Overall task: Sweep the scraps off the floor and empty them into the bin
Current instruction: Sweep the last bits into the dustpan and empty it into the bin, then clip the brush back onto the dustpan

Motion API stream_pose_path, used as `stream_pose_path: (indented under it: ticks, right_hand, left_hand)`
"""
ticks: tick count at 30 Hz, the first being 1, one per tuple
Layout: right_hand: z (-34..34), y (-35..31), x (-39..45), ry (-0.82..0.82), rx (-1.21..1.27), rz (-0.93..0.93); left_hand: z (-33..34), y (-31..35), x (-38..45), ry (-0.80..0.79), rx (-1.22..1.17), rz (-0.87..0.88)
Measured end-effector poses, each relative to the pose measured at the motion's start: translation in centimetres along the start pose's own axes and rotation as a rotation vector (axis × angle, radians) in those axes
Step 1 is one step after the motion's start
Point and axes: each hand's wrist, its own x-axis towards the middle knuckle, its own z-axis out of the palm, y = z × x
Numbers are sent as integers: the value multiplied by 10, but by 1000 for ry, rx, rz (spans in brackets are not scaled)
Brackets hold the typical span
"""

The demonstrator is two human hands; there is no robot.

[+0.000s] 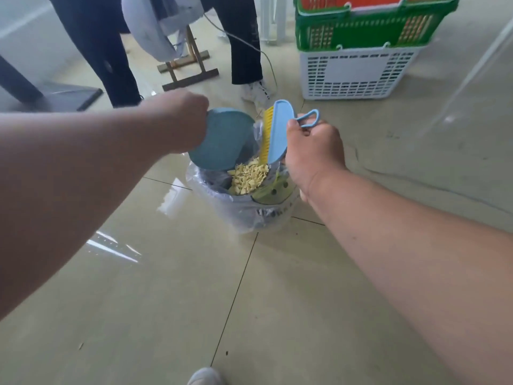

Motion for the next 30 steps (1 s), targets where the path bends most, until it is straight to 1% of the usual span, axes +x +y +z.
stream_pose_path:
  ticks: [2, 3, 5, 6, 7, 8, 10, 11, 13, 15, 18, 19, 20, 22, 24, 27, 30]
  right_hand:
    - [-3, 12, 2, 16, 4, 15]
    - [-5, 17, 1, 17, 13, 25]
    - [-10, 22, -2, 23, 51, 52]
    - [-13, 23, -2, 25, 103, 71]
    - [-18, 23, -2, 25, 160, 86]
    - [-26, 21, -2, 20, 207, 92]
    - [-43, 10, -2, 25, 279, 85]
    - [-54, 1, -4, 32, 327, 81]
    - [-79, -15, -13, 18, 369, 57]
    - [-108, -31, -26, 31, 232, -34]
    - [-159, -56, -48, 96, -133, -232]
    - [-177, -65, -56, 101, -223, -299]
    - [-197, -74, -64, 102, -304, -361]
    - [-234, -88, -80, 97, -476, -503]
    - [-269, -93, -94, 36, -664, -626]
    - [-315, -91, -115, -127, -926, -681]
    - [-353, -77, -140, -249, -1080, -701]
  left_hand:
    - [16, 9, -2, 73, 144, 82]
    - [23, 11, -3, 94, 178, 98]
    - [29, 15, -3, 145, 147, 72]
    - [27, 16, -5, 153, 74, 27]
    - [23, 18, -7, 122, -50, -32]
    - [15, 22, -10, 55, -217, -100]
    - [-2, 33, -24, -142, -540, -232]
    - [-9, 40, -32, -215, -633, -250]
    - [-20, 57, -49, -330, -793, -222]
    - [-35, 77, -70, -440, -1044, -230]
    - [-58, 112, -103, -609, -1456, -332]
    - [-65, 126, -114, -668, -1553, -349]
    - [-72, 141, -125, -723, -1615, -351]
    - [-87, 171, -147, -795, -1666, -328]
    - [-103, 204, -169, -856, -1721, -292]
    - [-124, 251, -200, -944, -1834, -186]
    - [-139, 297, -226, -1056, -1896, -67]
